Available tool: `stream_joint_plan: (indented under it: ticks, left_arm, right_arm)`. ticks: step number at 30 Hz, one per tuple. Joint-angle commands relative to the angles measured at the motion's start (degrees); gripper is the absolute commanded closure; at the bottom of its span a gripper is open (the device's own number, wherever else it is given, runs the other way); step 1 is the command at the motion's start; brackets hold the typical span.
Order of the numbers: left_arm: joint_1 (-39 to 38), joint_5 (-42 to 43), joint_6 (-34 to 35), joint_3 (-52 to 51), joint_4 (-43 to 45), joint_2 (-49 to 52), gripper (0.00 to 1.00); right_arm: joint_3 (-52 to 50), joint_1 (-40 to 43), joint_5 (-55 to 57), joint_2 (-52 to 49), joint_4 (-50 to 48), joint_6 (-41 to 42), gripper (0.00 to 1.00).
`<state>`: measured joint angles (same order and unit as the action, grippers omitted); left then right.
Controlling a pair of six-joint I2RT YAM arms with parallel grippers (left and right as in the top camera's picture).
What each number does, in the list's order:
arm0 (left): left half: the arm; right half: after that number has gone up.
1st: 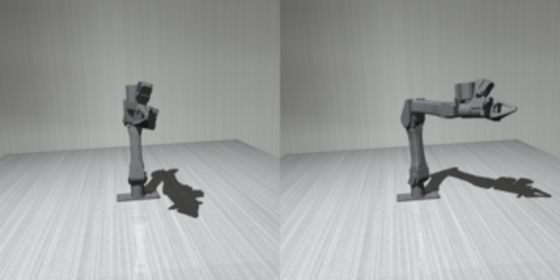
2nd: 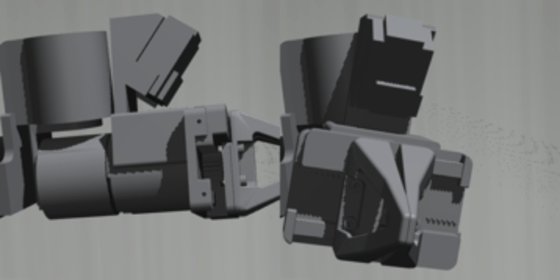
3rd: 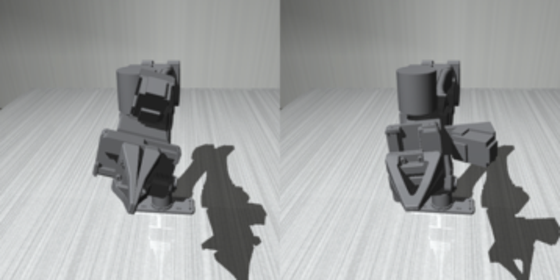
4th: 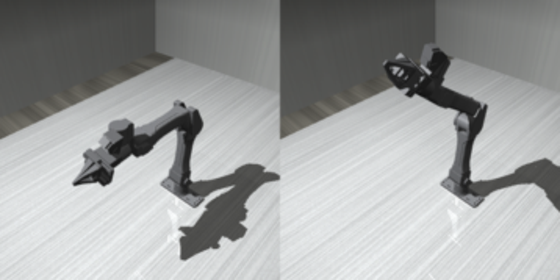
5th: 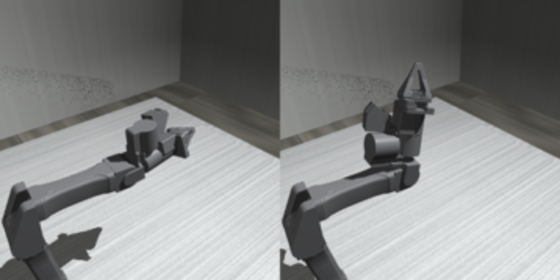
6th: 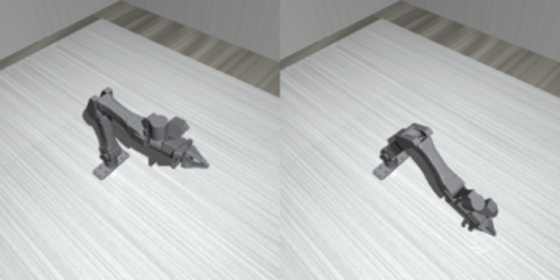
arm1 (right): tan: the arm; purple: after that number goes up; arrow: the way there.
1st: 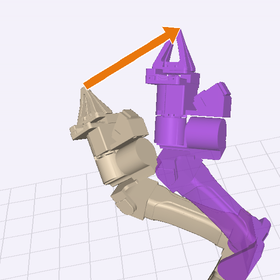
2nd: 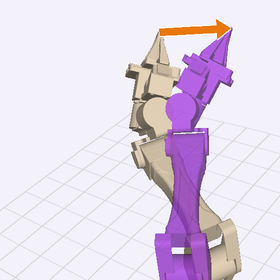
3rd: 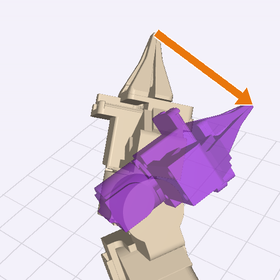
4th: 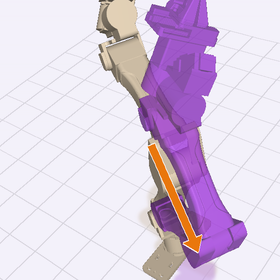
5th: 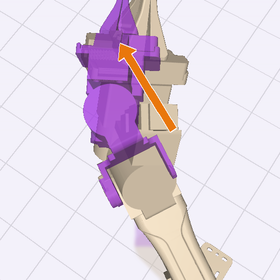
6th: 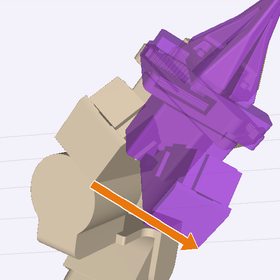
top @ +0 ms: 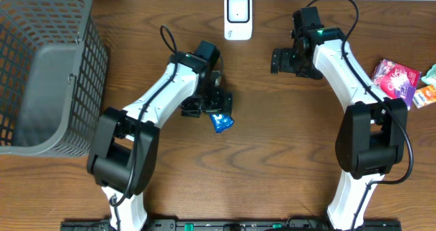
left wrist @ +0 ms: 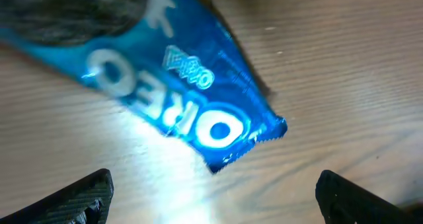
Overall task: Scan the item barcode
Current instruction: 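Pull the Oreo wrapper back and set it down at center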
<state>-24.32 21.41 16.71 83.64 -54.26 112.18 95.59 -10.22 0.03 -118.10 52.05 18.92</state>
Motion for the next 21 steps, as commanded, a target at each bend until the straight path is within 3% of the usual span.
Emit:
stream_joint_plan:
  ticks: [1, 8, 15, 21]
  left_arm:
    - [4.0, -1.1, 2.2, 1.0, -0.5, -4.9, 0.02]
    - [10.2, -4.1, 5.1, 1.0, 3.0, -5.0, 0.02]
    - [8.6, -3.9, 11.3, 0.3, 4.5, -1.9, 0.02]
    - [6.9, -3.9, 13.3, -0.5, 11.4, 2.7, 0.02]
  right_arm:
    - [-0.1, -0.4, 0.8, 0.8, 0.0, 0.8, 0.01]
    - [-0.1, -0.4, 0.7, 0.8, 0.0, 0.8, 0.01]
    - [-0.1, -0.6, -1.1, 0.8, -0.2, 0.8, 0.01]
    - [-0.1, -0.9, -9.0, 0.8, -1.5, 0.8, 0.01]
